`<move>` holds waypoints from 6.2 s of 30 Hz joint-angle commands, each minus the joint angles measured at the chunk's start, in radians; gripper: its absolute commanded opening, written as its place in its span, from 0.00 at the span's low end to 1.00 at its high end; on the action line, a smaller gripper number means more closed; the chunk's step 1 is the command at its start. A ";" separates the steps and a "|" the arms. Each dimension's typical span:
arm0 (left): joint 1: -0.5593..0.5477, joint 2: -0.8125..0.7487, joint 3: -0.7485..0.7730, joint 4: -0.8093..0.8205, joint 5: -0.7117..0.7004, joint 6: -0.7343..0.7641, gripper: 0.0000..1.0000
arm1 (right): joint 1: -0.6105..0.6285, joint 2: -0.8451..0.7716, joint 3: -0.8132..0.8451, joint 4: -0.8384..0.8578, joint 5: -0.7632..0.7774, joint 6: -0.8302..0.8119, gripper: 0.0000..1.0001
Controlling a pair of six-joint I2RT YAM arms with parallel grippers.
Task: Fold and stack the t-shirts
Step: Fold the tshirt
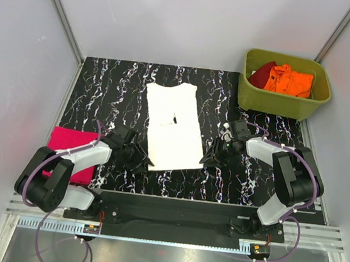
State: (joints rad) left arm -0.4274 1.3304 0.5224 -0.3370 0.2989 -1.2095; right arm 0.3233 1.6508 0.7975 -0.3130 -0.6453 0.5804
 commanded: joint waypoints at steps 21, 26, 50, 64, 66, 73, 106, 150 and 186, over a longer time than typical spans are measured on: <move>-0.014 0.128 0.016 -0.079 -0.072 0.091 0.00 | 0.010 -0.002 -0.061 0.002 0.000 -0.018 0.48; -0.014 0.090 0.021 -0.086 -0.070 0.100 0.00 | 0.010 0.032 -0.081 0.077 0.004 0.056 0.47; -0.010 0.015 0.001 -0.120 -0.089 0.139 0.00 | 0.016 0.095 -0.102 0.138 0.116 0.093 0.00; -0.259 -0.304 -0.096 -0.270 -0.145 -0.036 0.00 | 0.175 -0.296 -0.329 0.025 0.145 0.228 0.00; -0.310 -0.358 -0.120 -0.289 -0.147 -0.065 0.00 | 0.189 -0.341 -0.356 0.008 0.139 0.265 0.00; -0.376 -0.428 -0.118 -0.358 -0.148 -0.104 0.00 | 0.207 -0.511 -0.374 -0.139 0.170 0.279 0.00; 0.179 0.283 0.896 -0.389 -0.086 0.465 0.00 | 0.022 0.273 0.836 -0.397 0.150 -0.034 0.00; 0.251 0.431 1.103 -0.186 0.109 0.533 0.00 | -0.030 0.383 1.043 -0.406 0.075 -0.028 0.00; 0.280 1.081 1.612 0.183 0.134 0.525 0.24 | -0.148 0.931 1.646 -0.287 0.095 -0.094 0.22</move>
State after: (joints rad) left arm -0.1619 2.3428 1.9831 -0.1741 0.4919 -0.7147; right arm 0.1917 2.5233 2.3356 -0.6586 -0.5663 0.5217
